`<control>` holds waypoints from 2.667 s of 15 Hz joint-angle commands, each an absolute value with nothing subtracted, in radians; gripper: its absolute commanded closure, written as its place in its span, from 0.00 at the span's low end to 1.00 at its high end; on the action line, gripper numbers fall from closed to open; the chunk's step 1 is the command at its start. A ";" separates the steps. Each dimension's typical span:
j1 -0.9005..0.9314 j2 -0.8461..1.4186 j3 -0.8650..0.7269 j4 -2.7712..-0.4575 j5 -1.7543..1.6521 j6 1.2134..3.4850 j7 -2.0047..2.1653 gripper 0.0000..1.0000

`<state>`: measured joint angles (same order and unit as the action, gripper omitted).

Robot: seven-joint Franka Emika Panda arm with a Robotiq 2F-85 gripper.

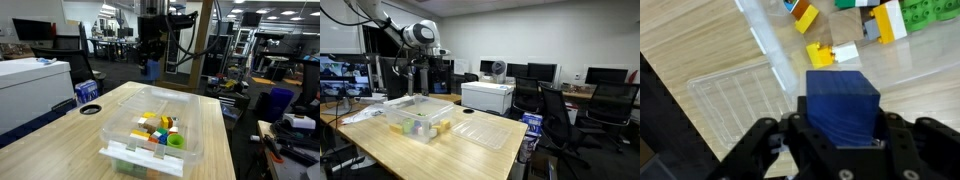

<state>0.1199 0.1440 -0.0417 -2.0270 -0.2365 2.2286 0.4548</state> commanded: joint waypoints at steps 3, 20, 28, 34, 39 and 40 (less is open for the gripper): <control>0.020 0.140 -0.094 -2.010 -0.240 2.333 0.456 0.69; -0.057 0.411 -0.221 -1.996 -0.025 2.667 0.704 0.69; -0.114 0.575 -0.186 -1.861 0.244 2.628 0.706 0.69; -0.119 0.694 -0.177 -1.741 0.338 2.565 0.747 0.69; -0.104 0.719 -0.189 -1.704 0.320 2.524 0.832 0.19; -0.095 0.705 -0.192 -1.715 0.312 2.523 0.843 0.18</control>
<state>-0.1117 0.7107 -0.1821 -1.7243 0.3141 2.5460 0.7938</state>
